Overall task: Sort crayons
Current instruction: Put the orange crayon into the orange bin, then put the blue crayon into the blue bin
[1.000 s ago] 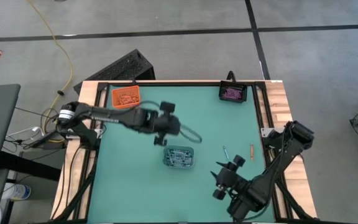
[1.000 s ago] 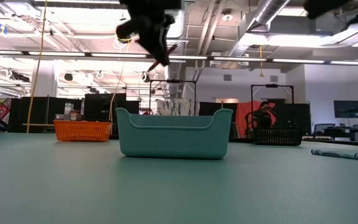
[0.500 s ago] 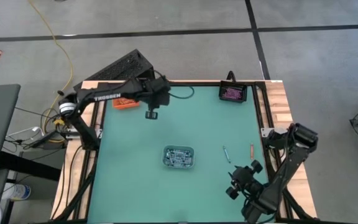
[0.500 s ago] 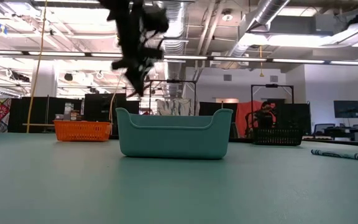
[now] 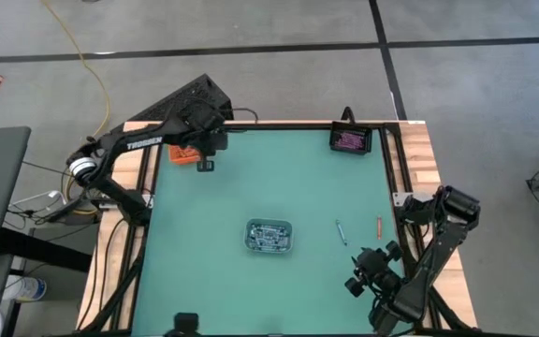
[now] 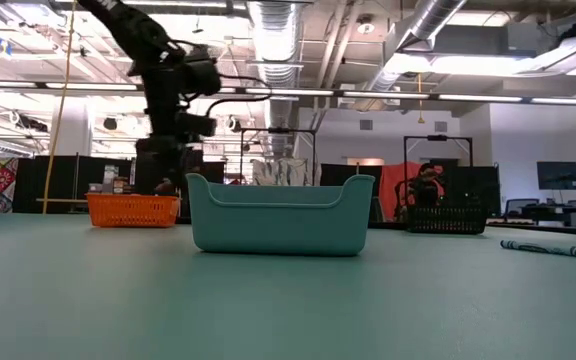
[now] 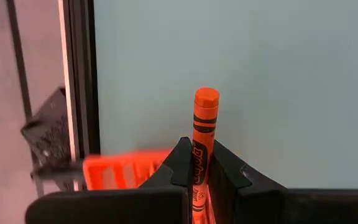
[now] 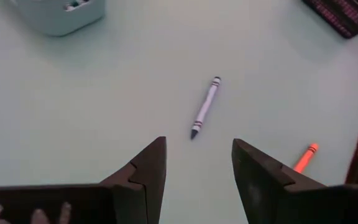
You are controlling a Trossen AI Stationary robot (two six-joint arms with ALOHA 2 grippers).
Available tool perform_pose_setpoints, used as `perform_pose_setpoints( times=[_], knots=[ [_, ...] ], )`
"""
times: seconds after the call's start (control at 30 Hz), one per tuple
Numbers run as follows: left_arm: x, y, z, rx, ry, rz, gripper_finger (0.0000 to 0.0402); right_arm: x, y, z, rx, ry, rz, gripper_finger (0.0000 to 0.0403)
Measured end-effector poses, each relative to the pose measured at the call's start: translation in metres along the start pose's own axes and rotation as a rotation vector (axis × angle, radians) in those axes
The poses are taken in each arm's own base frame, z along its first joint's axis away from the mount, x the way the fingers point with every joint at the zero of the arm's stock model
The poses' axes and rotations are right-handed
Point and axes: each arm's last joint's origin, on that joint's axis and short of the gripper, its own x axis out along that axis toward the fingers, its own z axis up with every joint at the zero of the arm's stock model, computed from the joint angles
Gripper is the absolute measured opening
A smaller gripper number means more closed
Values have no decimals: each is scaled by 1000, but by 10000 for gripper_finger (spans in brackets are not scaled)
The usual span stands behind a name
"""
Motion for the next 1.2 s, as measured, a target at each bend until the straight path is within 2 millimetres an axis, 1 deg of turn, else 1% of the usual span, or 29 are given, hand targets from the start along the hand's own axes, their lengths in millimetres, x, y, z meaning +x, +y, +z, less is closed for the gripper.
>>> perform_pose_setpoints(
  times=[0.1,0.23,0.3,0.37,0.47,0.6,0.73,0.93,1.03,1.2],
  knots=[
    [-2,11,-18,-39,33,23,7,1,-1,1,31,4,-18,177],
    [2,28,-43,-128,72,53,10,11,-2,2,58,34,-69,177],
    [6,35,-56,-171,98,58,20,18,-3,3,69,57,-99,177],
    [8,42,-62,-221,86,88,30,25,-3,3,77,73,-124,177],
    [7,49,-60,-257,29,134,38,34,-5,5,86,105,-177,177],
    [7,49,-61,-262,26,129,41,44,-8,6,92,131,-227,177],
    [8,47,-62,-253,39,101,43,50,-11,6,90,143,-269,177],
    [21,39,-64,-221,110,26,48,57,-17,4,80,169,-329,177],
    [27,36,-62,-208,145,19,58,56,-20,5,61,179,-371,177],
    [27,36,-62,-234,158,37,88,61,-20,11,69,176,-386,177]
  ],
)
